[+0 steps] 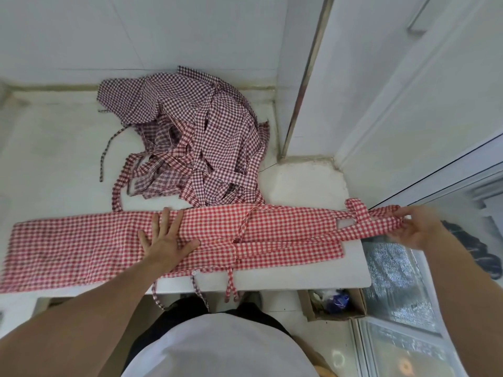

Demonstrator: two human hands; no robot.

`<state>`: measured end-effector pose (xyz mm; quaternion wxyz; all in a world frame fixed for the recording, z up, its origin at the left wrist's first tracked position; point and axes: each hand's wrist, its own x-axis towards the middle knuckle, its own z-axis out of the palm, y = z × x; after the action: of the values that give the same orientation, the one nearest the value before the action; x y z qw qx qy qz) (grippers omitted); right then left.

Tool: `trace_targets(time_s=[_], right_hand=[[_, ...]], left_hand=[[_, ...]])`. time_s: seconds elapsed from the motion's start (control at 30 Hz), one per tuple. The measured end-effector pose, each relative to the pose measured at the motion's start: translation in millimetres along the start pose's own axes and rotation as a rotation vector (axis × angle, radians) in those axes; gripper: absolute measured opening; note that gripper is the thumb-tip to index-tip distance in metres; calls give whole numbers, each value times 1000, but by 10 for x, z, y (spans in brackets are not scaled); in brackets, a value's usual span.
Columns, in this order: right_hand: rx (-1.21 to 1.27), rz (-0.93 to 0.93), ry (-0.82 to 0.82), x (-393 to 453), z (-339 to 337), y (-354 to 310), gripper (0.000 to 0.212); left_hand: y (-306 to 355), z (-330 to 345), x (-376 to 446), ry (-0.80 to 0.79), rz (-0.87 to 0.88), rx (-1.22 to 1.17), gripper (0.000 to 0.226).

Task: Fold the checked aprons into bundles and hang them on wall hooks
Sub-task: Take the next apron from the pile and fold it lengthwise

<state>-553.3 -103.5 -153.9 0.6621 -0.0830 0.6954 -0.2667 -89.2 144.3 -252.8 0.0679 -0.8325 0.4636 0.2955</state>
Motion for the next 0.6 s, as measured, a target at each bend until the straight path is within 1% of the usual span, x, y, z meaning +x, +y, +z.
trace_targets(time_s=[0.03,0.07,0.1,0.17,0.2,0.23,0.3,0.33,0.37,0.4,0.43,0.47,0.5,0.53,0.57,0.6], right_hand=[[-42,-3,16,7,-1,-5,55],[-51,0,34,24,-19,-3,54],[-58,4,61,62,-50,7,46],[-155,2,144,74,-43,73,25],[-228,-39,220,86,-24,125,23],[-293,-130,322,99,13,184,27],[-327,-412,560,136,112,344,40],[-339,-577,646,122,187,428,44],[-382,-770,675,98,300,530,45],[-466,-963,633,90,425,672,42],[-577,-1122,526,45,593,849,36],[-696,-1233,378,-27,799,1048,27],[-832,-1299,207,-122,1025,1268,18],[-977,-1327,18,-248,1263,1487,11],[-1115,-1342,-156,-375,1497,1707,9],[-1209,-1366,-308,-428,1690,1925,11]], left_hand=[[-15,2,8,3,5,6,126],[-31,2,16,2,10,10,125],[-35,7,27,1,17,13,125],[-51,11,31,8,25,27,122],[-58,9,36,11,29,35,121],[-68,7,35,15,30,46,119],[-81,4,42,13,27,72,116],[-77,5,45,13,26,83,115],[-69,-1,47,15,25,91,113],[-66,2,51,10,26,95,113],[-63,3,47,8,27,97,112],[-63,5,44,8,28,95,112],[-66,9,40,11,29,91,111],[-65,12,41,15,32,84,111],[-67,18,40,18,36,77,110],[-72,20,39,24,41,72,109]])
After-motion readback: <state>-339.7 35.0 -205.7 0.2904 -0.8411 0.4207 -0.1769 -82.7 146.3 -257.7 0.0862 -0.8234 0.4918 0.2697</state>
